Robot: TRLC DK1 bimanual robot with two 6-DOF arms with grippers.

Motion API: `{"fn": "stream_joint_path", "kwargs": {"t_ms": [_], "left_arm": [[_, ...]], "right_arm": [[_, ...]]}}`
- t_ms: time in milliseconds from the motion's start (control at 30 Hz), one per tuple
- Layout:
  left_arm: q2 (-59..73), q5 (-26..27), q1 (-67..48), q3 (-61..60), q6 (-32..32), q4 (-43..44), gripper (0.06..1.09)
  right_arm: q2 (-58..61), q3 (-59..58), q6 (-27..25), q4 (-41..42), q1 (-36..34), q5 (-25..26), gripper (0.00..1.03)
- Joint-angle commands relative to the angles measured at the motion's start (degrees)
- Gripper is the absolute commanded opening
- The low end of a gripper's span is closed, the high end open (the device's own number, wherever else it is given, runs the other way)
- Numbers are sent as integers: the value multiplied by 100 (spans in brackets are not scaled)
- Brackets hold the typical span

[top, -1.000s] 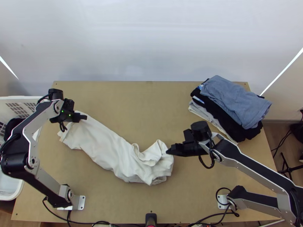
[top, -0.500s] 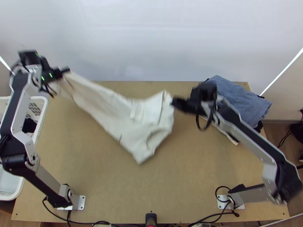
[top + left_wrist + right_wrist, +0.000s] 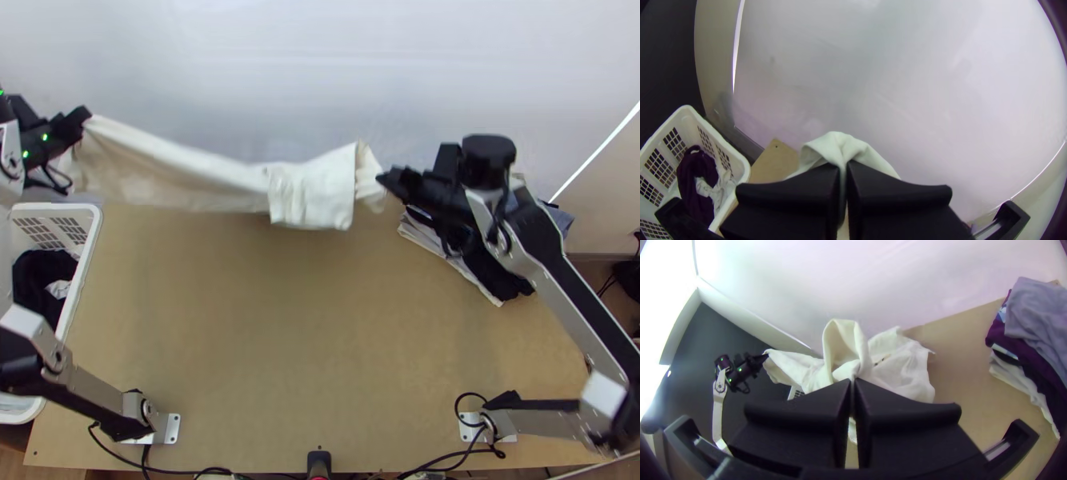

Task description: Fold the t-shirt

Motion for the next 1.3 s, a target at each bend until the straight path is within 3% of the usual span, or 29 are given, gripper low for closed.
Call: {"fn": "stream_joint_path", "kwargs": {"t_ms": [0, 300, 400, 600, 767, 967, 1000, 1267], "left_arm": [[-858, 589, 50, -1959, 662, -55, 9], [-1051, 1011, -793, -4411, 1445, -318, 9], [-1412, 1442, -890, -4991, 1831, -459, 9], [-1552, 1811, -1004, -5352, 2895, -1426, 9], [-1702, 1723, -1119, -5563, 3519, -1733, 11], [-1675, 1714, -1031, -5527, 4415, -2375, 99], [-1658, 1714, -1013, -5448, 4415, -2375, 103], [-841, 1758, -644, -4130, 3176, -2331, 104]], "right_arm": [[-1110, -1107, -77, -279, 294, -173, 3], [-1365, -1547, -68, -604, 303, -173, 3], [-1382, -1599, -85, -648, 250, -173, 3], [-1101, -1722, -85, -639, -75, -173, 3], [-828, -1854, -103, -648, -119, -164, 3], [-732, -1889, -147, -578, -128, -147, 3], [-714, -1889, -173, -569, -145, -138, 3], [-653, -1977, -208, -552, -154, -147, 3]]}}
